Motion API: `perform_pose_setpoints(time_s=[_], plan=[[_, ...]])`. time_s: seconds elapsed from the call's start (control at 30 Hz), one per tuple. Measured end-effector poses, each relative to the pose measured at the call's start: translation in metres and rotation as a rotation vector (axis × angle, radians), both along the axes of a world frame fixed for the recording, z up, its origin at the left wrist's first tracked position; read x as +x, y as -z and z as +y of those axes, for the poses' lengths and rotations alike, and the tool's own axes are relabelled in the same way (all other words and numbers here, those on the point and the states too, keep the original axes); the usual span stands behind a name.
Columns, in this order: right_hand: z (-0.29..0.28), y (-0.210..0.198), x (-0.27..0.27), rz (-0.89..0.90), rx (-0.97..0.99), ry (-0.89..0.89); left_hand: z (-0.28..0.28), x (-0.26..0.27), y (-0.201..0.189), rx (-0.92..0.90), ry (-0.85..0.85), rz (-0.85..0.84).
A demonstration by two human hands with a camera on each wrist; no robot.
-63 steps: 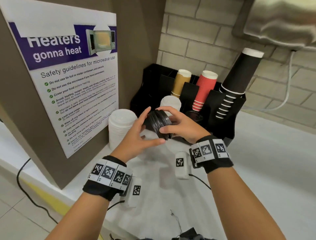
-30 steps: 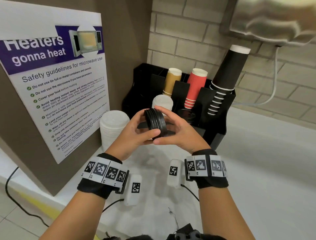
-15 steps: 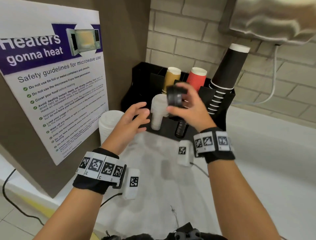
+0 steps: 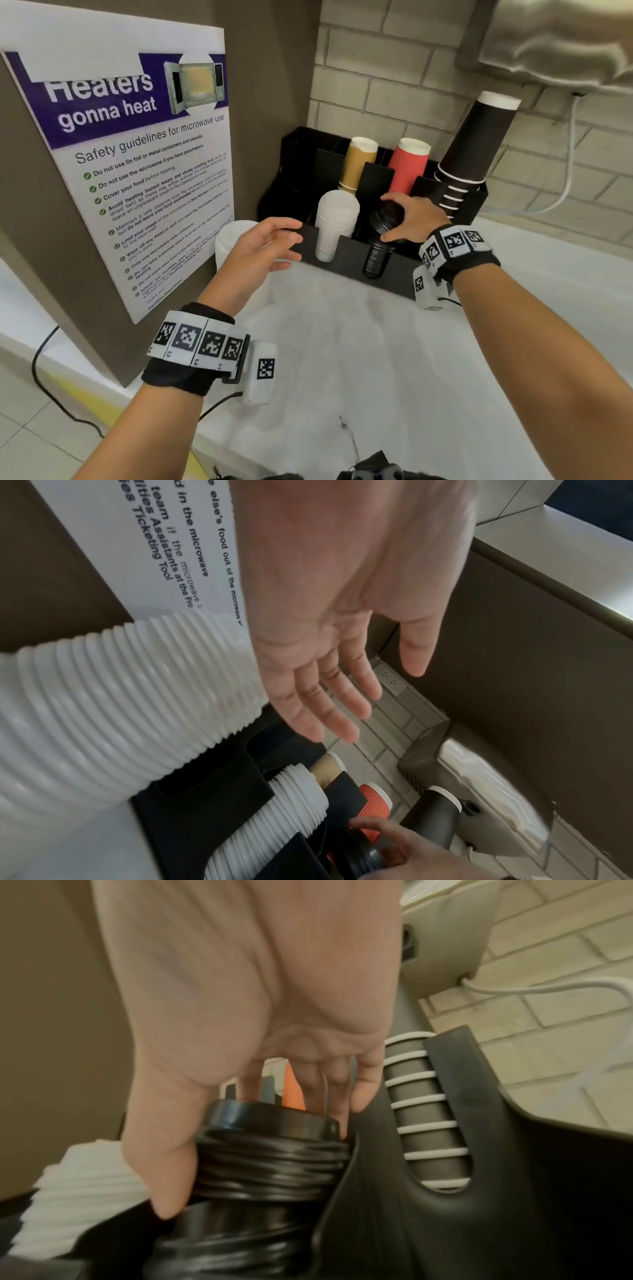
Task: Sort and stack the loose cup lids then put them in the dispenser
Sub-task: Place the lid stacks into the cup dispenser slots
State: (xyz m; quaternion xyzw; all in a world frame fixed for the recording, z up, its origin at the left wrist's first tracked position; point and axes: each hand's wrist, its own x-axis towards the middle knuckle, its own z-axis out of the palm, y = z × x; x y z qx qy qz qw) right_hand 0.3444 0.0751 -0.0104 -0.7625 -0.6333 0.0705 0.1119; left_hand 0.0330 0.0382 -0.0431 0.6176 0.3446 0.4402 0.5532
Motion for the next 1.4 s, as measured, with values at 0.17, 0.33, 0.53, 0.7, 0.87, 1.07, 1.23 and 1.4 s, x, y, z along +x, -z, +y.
perform_pose_setpoints(time_s=[0.17, 0.33, 0.53, 0.7, 0.87, 1.07, 1.23, 1.4], plan=[[0.007, 0.004, -0.009, -0.054, -0.055, 0.029, -0.003, -0.002, -0.001, -0.005, -0.01, 0.002], [0.01, 0.01, -0.01, -0.076, -0.063, -0.012, -0.004, -0.006, 0.0, -0.019, -0.026, -0.007], [0.007, 0.017, -0.017, -0.159, -0.07, -0.008, -0.004, -0.004, -0.002, -0.026, -0.034, -0.009], [0.001, 0.015, -0.015, -0.163, -0.097, -0.017, -0.002, -0.005, -0.008, 0.013, -0.052, 0.01], [-0.002, -0.001, -0.043, -0.164, 0.158, -0.082, 0.011, -0.008, -0.021, 0.205, -0.167, 0.154], [0.007, 0.036, -0.134, 0.445, -0.208, -0.379, 0.033, -0.019, -0.024, 0.411, -0.255, 0.858], [0.019, 0.074, -0.176, 0.692, -0.316, -0.492, 0.029, -0.02, -0.013, 0.269, -0.066, 1.262], [0.018, 0.084, -0.181, 0.829, -0.165, -0.465, 0.022, -0.02, -0.007, 0.264, -0.098, 1.162]])
